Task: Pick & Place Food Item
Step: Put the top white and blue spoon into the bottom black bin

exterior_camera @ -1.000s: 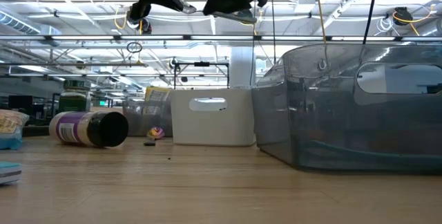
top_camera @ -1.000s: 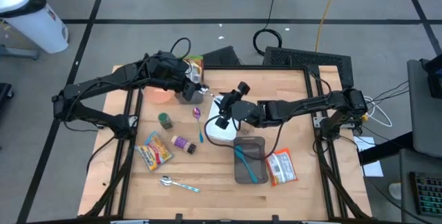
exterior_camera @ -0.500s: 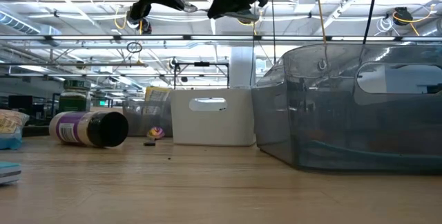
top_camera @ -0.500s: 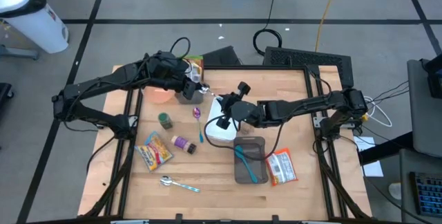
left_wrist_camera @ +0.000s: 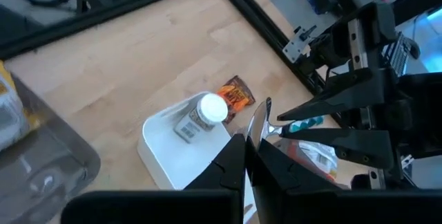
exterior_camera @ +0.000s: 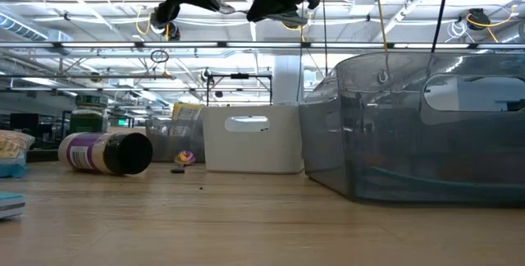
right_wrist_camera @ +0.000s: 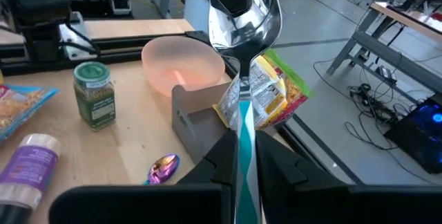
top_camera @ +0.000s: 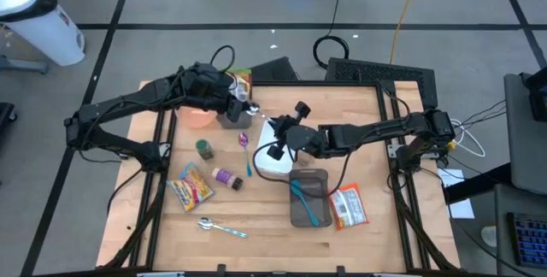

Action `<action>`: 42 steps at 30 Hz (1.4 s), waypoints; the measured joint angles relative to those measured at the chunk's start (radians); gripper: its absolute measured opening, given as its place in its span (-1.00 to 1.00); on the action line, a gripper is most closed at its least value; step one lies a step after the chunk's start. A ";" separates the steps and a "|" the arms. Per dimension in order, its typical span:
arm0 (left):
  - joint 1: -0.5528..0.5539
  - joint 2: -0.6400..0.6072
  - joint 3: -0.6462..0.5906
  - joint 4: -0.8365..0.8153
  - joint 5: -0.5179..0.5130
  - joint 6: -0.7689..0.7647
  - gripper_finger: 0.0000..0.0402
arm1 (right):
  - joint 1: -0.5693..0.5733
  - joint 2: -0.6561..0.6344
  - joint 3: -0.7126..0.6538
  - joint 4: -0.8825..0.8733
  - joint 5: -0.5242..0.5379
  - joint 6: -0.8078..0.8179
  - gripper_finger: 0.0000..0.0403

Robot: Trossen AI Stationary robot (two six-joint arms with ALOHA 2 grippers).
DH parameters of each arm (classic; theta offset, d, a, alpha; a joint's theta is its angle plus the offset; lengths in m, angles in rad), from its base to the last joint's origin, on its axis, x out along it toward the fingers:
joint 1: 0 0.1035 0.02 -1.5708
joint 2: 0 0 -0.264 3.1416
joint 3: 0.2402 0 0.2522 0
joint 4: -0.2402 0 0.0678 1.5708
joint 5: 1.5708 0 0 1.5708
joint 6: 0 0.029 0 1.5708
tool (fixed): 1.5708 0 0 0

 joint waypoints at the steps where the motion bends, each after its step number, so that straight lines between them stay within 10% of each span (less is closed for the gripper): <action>1: 0.000 0.000 0.000 0.010 0.000 0.013 -0.93 | 0.000 0.000 0.000 0.001 0.003 0.008 -0.90; 21: 0.130 -0.052 0.001 0.265 0.224 0.176 -0.12 | -0.025 -0.115 -0.002 -0.047 0.046 0.171 -0.90; 42: 0.267 -0.413 0.000 0.004 0.308 0.319 -0.06 | 0.258 -0.223 0.000 -0.465 0.043 0.958 -0.90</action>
